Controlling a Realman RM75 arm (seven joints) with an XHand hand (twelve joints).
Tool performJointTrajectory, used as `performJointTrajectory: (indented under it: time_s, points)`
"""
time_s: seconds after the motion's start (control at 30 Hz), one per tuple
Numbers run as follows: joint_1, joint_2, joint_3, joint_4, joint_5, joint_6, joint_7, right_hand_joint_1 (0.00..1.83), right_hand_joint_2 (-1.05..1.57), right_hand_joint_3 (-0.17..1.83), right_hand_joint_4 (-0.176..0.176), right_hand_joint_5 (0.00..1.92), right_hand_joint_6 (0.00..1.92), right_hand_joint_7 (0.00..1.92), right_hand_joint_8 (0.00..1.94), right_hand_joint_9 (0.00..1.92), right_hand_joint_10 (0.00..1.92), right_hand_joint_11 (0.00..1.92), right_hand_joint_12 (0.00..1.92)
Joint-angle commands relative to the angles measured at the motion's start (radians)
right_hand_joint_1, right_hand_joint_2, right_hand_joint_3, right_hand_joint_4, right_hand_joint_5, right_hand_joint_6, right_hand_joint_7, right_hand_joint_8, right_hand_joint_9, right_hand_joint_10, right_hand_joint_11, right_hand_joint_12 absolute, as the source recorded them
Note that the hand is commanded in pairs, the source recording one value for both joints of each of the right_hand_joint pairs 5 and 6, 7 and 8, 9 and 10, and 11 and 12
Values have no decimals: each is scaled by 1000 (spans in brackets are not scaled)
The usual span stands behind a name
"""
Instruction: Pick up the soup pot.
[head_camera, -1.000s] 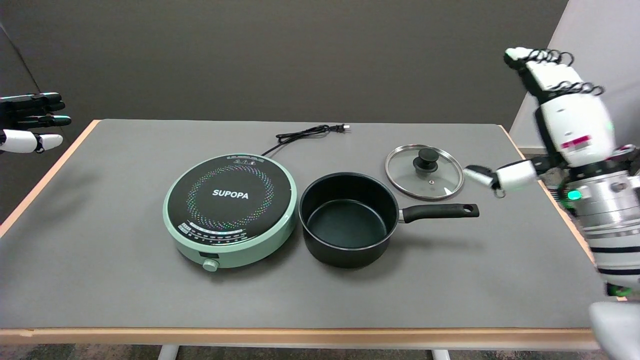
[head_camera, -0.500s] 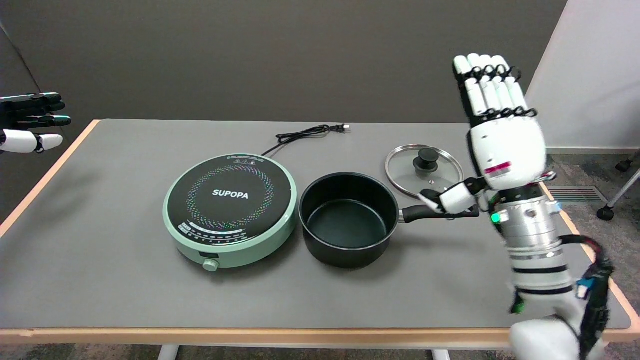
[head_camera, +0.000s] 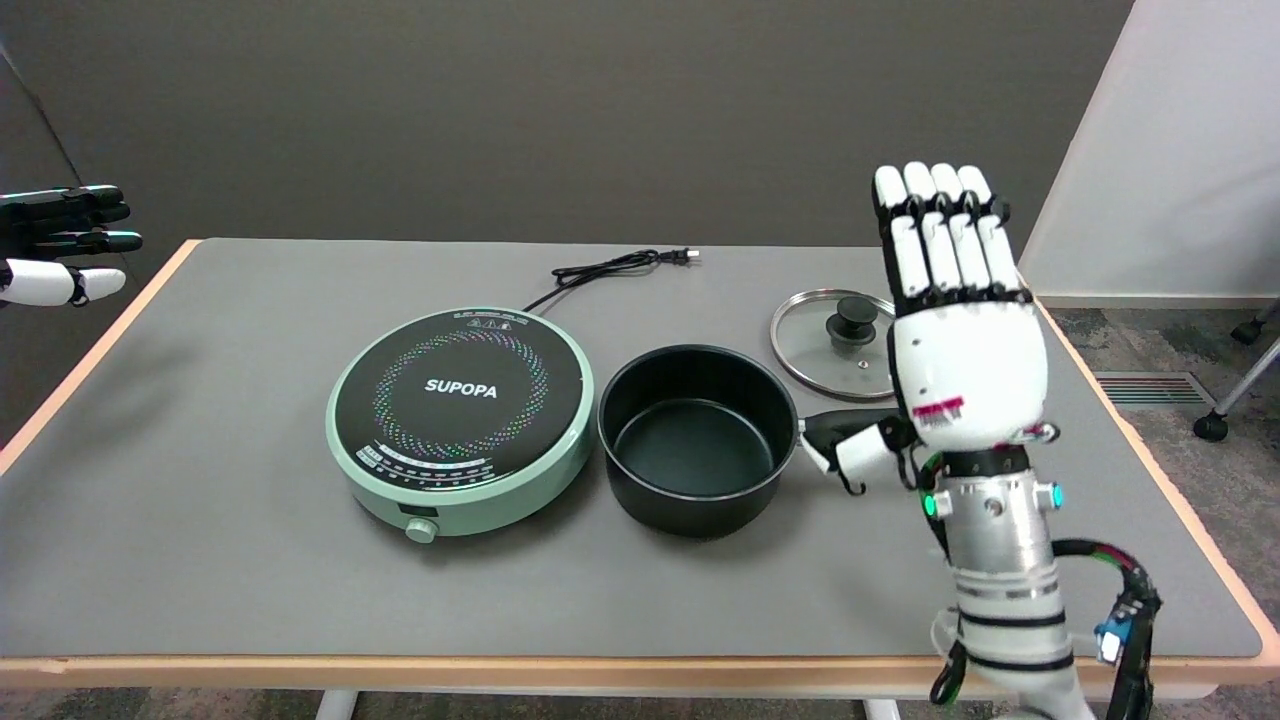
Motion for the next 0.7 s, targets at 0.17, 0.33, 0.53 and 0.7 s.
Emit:
performJointTrajectory:
  time_s: [0.17,0.33,0.53,0.7]
  points:
    - [-53,50,-234,-236,72,314,-273,1153,-390,1004,-27,49,49,49,49,49,49,49,49]
    - [-1,65,-264,-298,65,305,-273,1154,-406,1014,-26,53,53,53,53,53,53,53,53]
    - [32,58,-268,-405,88,303,-273,1157,-444,1029,-18,47,47,47,47,47,47,47,47]
    - [49,48,-262,-457,123,303,-273,1154,-483,1048,-9,36,36,36,36,36,36,36,36]
